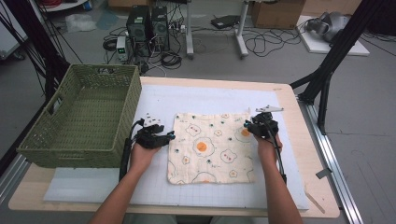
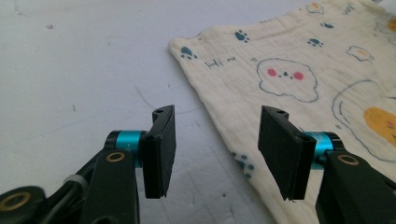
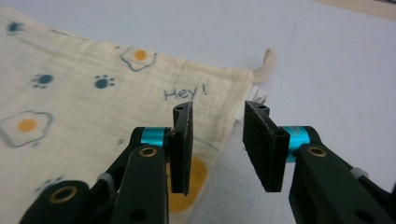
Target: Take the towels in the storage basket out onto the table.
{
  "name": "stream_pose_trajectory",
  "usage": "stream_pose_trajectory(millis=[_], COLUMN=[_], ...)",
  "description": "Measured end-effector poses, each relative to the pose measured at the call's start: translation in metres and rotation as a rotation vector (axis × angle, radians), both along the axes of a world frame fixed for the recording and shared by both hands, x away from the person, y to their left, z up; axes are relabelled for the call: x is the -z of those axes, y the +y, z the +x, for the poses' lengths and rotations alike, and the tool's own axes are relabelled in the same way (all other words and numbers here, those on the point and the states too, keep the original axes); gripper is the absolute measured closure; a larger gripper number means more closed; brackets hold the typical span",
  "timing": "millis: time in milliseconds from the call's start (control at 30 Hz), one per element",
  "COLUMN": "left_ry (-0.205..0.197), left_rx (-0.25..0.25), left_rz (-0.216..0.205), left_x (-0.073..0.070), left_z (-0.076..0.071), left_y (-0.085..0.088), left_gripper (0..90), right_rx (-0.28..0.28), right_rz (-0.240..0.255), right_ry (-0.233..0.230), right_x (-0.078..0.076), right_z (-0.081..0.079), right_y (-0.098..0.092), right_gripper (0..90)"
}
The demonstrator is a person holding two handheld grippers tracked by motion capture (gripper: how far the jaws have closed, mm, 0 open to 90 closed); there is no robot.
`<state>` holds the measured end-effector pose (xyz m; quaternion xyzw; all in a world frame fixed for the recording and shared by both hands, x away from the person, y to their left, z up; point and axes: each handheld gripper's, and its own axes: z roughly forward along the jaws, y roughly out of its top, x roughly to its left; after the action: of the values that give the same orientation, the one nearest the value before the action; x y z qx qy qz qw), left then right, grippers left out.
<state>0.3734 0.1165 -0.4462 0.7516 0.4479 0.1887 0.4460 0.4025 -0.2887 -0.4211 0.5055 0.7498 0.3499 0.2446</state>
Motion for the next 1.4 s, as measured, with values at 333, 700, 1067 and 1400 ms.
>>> stream_pose_trajectory(millis=[333, 700, 1067, 1400], left_ry=[0.061, 0.042, 0.013, 0.051], left_rx=[-0.069, -0.066, -0.069, -0.116], left_rz=[0.005, 0.105, 0.117, 0.058], left_x=[0.005, 0.005, 0.005, 0.002], left_z=[0.028, 0.040, 0.044, 0.047], left_y=[-0.007, -0.028, -0.023, -0.001], left_gripper=[46.3, 46.9, 87.2, 57.3], right_rx=[-0.082, -0.185, -0.170, -0.160], right_rz=[0.032, 0.000, 0.026, 0.022], right_ry=[-0.100, -0.042, -0.046, -0.014], right_x=[-0.013, 0.007, 0.008, 0.017], right_z=[-0.057, -0.083, -0.085, -0.083], right_y=[-0.013, -0.012, -0.017, -0.013], right_gripper=[52.6, 47.2, 48.3, 48.8])
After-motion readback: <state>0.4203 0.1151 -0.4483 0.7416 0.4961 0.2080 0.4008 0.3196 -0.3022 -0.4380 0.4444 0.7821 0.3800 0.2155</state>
